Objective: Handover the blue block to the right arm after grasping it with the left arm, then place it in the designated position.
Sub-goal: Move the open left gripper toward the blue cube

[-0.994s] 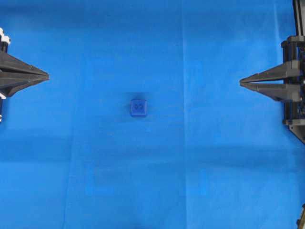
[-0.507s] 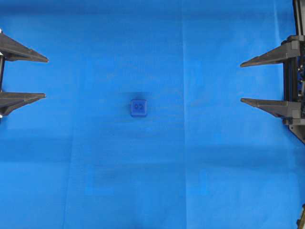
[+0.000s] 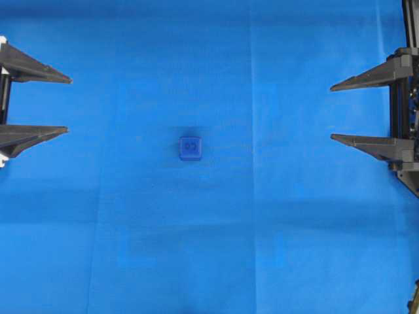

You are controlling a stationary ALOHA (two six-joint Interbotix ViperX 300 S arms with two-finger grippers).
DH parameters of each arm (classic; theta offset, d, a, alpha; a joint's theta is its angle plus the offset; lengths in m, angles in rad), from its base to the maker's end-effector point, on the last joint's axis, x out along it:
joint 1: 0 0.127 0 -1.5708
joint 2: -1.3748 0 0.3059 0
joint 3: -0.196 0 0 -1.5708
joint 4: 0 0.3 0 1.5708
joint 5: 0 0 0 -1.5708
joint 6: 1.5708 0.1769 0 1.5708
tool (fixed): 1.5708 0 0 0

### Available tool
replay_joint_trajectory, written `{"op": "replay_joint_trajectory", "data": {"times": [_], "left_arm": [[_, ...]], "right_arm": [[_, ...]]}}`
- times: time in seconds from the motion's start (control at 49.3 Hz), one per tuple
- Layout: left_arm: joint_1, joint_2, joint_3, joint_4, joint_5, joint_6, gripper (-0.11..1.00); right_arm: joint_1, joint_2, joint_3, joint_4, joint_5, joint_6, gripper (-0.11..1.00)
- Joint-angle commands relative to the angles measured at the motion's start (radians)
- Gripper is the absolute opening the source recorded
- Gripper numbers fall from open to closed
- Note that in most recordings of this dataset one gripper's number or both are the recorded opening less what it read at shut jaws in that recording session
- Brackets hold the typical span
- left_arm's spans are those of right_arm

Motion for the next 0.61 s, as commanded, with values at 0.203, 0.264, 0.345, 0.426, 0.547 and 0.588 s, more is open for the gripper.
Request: {"op": "replay_joint_trajectory", "data": {"times": [0.203, 0.264, 0.345, 0.426, 0.547, 0.588], "left_arm": [[0.023, 0.261, -0.12, 0.002, -0.112, 0.0, 0.93], [0.028, 0.308, -0.153, 0.002, -0.117, 0.0, 0.93], [0.034, 0.376, -0.204, 0.002, -0.118, 0.0, 0.93], [0.037, 0.434, -0.252, 0.002, -0.117, 0.002, 0.93], [0.04, 0.515, -0.321, 0.002, -0.114, 0.006, 0.93], [0.041, 0.537, -0.342, 0.002, -0.11, 0.008, 0.93]], "right_arm": [[-0.003, 0.018, -0.029, 0.003, -0.014, -0.002, 0.97], [-0.005, 0.018, -0.031, 0.003, -0.014, -0.002, 0.97], [-0.005, 0.02, -0.031, 0.003, -0.014, -0.002, 0.97], [-0.005, 0.02, -0.032, 0.003, -0.014, -0.002, 0.97], [-0.006, 0.02, -0.035, 0.003, -0.014, -0.002, 0.97], [-0.006, 0.02, -0.035, 0.003, -0.014, -0.002, 0.97]]}}
